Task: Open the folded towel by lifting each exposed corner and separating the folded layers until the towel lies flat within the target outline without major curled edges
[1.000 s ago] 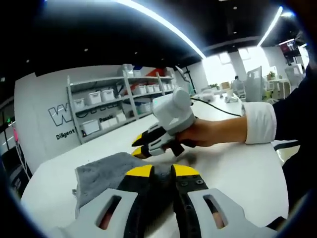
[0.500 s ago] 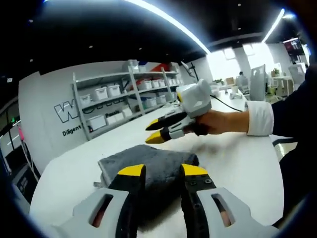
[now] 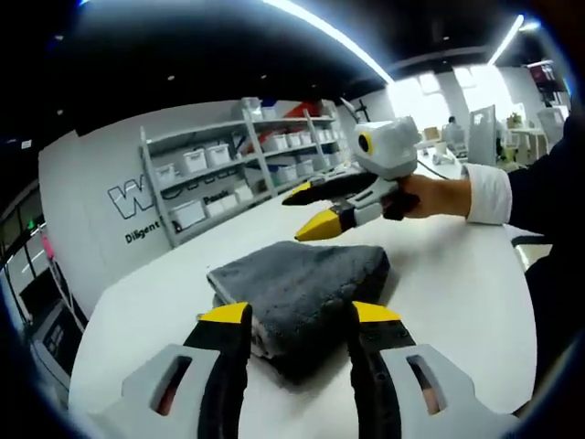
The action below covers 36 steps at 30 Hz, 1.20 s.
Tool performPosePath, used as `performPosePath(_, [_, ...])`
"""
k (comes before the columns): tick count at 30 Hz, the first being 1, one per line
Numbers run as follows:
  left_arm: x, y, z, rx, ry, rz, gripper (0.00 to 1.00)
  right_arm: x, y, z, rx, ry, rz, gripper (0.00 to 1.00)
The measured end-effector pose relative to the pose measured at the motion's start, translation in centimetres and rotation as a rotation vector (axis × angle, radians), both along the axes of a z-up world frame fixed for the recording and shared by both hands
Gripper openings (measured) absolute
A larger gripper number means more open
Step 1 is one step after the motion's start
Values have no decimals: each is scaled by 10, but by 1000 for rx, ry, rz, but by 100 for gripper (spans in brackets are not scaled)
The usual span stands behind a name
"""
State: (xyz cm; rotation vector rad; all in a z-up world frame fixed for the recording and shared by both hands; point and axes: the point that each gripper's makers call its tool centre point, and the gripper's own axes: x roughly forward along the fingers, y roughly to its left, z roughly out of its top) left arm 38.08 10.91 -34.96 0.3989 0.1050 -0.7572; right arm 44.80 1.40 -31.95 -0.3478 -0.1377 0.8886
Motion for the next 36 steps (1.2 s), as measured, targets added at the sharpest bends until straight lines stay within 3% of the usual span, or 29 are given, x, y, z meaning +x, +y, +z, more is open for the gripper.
performPosePath(4, [2, 6, -5, 7, 18, 6, 42, -9, 10, 3, -14, -31, 50, 59])
performPosePath(10, [6, 12, -9, 3, 30, 21, 44, -39, 31, 2, -68, -108, 145, 69])
performPosePath(14, [10, 17, -14, 6, 38, 38, 43, -51, 44, -4, -124, -150, 186, 71])
performPosePath(22, [15, 22, -11, -16, 7, 61, 33, -53, 56, -16, -192, -181, 240, 71])
performPosePath(36, [18, 21, -26, -6, 45, 57, 25, -48, 63, -30, -290, -234, 245, 69])
